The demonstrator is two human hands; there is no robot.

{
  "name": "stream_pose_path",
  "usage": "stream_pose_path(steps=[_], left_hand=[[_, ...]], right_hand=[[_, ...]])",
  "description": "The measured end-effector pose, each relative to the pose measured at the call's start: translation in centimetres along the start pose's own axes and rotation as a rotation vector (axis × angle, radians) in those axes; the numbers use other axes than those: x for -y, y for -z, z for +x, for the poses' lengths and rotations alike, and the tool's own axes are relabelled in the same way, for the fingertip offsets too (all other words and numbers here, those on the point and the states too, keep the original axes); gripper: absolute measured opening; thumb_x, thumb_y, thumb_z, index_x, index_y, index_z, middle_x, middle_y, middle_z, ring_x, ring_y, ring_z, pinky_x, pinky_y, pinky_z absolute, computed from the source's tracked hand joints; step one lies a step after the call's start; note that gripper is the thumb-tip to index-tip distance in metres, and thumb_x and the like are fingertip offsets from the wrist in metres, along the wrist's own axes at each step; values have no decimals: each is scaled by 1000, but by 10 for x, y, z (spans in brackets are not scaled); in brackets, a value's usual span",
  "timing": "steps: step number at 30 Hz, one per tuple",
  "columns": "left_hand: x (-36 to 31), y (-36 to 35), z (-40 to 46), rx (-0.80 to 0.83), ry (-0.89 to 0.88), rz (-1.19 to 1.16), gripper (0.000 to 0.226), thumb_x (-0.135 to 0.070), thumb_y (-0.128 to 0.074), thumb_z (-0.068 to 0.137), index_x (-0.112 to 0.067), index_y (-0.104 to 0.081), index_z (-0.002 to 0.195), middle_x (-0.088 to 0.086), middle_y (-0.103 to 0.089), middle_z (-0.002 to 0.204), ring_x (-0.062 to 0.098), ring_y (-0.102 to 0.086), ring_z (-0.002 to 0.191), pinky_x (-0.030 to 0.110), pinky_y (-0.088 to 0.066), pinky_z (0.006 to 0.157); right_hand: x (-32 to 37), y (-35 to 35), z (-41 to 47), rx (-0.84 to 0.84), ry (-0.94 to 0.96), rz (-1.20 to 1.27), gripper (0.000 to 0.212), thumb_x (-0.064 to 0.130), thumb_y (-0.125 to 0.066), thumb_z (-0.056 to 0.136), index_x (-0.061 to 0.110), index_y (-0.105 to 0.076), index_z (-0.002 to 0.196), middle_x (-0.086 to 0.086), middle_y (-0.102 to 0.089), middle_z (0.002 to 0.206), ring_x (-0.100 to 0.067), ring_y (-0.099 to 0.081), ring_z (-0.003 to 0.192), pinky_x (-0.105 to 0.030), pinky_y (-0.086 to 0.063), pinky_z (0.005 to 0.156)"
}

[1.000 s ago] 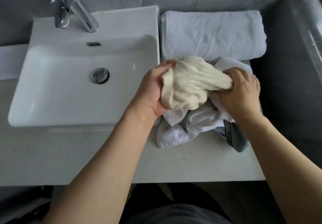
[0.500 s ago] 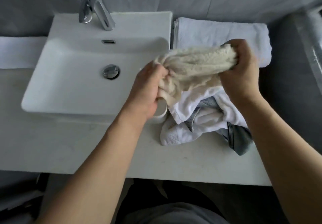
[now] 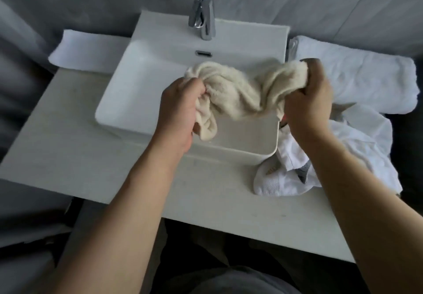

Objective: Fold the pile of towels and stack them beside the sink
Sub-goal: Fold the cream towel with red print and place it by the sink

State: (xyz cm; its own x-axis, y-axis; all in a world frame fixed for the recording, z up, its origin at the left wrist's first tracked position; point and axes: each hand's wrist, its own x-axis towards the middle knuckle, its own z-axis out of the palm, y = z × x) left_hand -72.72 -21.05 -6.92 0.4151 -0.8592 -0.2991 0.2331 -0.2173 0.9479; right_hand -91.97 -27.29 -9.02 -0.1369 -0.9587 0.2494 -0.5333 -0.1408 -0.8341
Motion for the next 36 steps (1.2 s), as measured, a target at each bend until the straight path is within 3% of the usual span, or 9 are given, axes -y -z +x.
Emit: stream_pose_path(steps=[7,13,16,19,23,26,29,33,36], left_hand=[[-16,112,27,9,-84,328,42,-34,-60,66,-47,-52,105,-13,-68,66,11,-62,52,29,-45,42],[-47,209,56,64,-81,208,21,-15,-55,75,-28,-68,65,-10,-60,57,7,-56,51,20,-42,45],[-65,254,72,4,-51,90,21,-16,-51,82,-25,-62,66,-9,-57,58,4,-51,45,19,-40,44],[-82,303,88,-33,0,-98,12,-27,-51,83,-20,-54,73,-9,-46,58,4,-39,38,35,-44,69],[-88,368,104,-156,-113,-83,16,-21,-50,78,-24,-54,63,-13,-45,47,6,-40,36,35,-40,63],[-68,412,127,-361,-142,44,7,-18,-55,75,-15,-61,73,-11,-58,56,9,-54,47,24,-40,44],[-19,450,163,-402,76,215,20,-17,-61,80,-36,-68,82,-4,-68,74,15,-63,63,30,-45,48],[40,503,211,90,569,629,9,-8,-55,80,-13,-61,77,6,-57,63,20,-53,53,23,-39,50],[54,525,256,145,439,821,13,-12,-53,86,-16,-63,79,6,-57,75,17,-54,71,30,-40,64]], right_hand=[[108,-93,-40,67,362,-86,44,-2,-50,58,3,-61,100,-7,-62,83,-25,-52,75,-30,-31,62],[206,-180,-55,111,614,22,38,-1,-52,62,-4,-63,99,-14,-65,88,-32,-58,79,-38,-44,66],[260,-222,-53,112,787,106,33,1,-56,66,-6,-64,97,-17,-65,87,-34,-60,79,-42,-46,68],[310,-262,-51,105,963,219,31,1,-62,66,-3,-67,96,-15,-66,85,-33,-60,76,-41,-46,67],[343,-319,-55,95,1056,296,24,3,-60,72,-2,-68,94,-16,-64,82,-34,-58,74,-45,-45,65],[327,-379,-67,229,1019,209,22,5,-63,76,3,-68,98,-16,-59,86,-35,-55,76,-44,-43,68],[285,-447,-82,489,929,-52,34,10,-68,76,10,-68,110,-16,-58,100,-36,-55,91,-39,-39,79],[214,-506,-116,1261,393,-743,53,18,-59,87,27,-50,138,-9,-40,143,-31,-34,137,-39,-30,112],[194,-527,-115,1508,36,-739,33,17,-54,93,7,-60,124,-15,-56,129,-27,-54,113,-36,-42,101]])
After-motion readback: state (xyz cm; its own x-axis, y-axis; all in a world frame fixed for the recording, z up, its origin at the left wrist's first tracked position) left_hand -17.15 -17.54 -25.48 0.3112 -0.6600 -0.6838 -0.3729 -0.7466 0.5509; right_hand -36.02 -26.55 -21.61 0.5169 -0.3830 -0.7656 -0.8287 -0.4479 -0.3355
